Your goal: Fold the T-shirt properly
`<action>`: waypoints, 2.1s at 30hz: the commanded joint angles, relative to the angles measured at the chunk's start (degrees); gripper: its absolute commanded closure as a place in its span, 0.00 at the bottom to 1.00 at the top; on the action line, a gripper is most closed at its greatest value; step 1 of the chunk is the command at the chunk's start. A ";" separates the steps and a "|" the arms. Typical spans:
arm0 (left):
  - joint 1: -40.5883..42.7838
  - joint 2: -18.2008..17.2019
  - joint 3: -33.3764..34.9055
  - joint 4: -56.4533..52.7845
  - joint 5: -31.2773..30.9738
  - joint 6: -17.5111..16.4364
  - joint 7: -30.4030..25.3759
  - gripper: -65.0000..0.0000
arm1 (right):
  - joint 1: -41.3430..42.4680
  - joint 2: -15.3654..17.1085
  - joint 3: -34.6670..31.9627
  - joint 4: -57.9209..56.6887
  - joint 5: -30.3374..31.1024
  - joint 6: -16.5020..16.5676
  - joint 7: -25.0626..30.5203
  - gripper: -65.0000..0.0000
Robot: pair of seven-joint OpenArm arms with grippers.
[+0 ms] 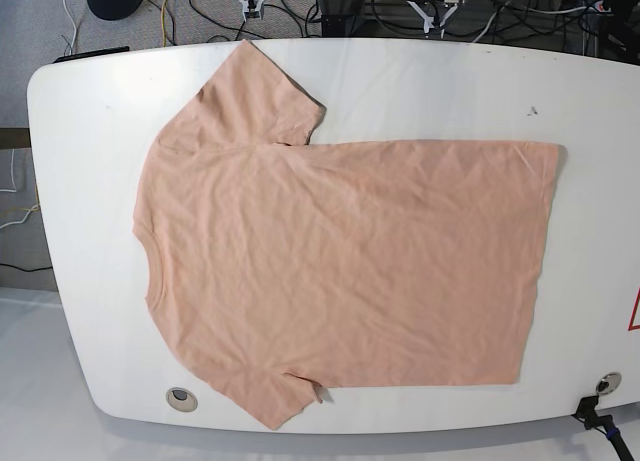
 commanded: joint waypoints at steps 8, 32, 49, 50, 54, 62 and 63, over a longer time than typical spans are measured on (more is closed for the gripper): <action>0.32 -0.02 0.40 -0.05 0.13 0.07 -0.46 1.00 | -0.21 -0.36 0.11 -0.41 0.02 0.29 -0.59 1.00; 0.19 -0.45 0.92 0.11 -0.02 -0.01 -1.50 1.00 | -0.23 -0.45 0.09 -0.88 -0.41 1.14 -0.46 0.77; 0.22 -0.32 0.93 0.08 -0.05 -0.07 -1.52 1.00 | -0.10 -0.53 0.06 -1.09 -0.33 1.05 -0.31 0.77; 0.22 -0.45 0.90 0.18 0.01 0.00 -1.25 1.00 | -0.25 -0.52 0.01 -0.95 -0.24 1.04 -0.36 0.77; 0.08 -0.60 0.96 0.44 -0.01 -0.42 -1.22 1.00 | -0.38 -0.46 0.06 -1.03 -0.44 0.88 -0.03 0.77; 0.22 -0.30 1.01 -0.05 0.81 0.07 -1.52 1.00 | 0.20 -0.31 0.14 -0.88 -0.45 1.67 0.06 0.77; 0.21 -0.31 1.13 -0.05 0.88 0.07 -1.65 1.00 | 0.01 -0.36 0.06 -0.86 -0.20 1.53 0.16 0.77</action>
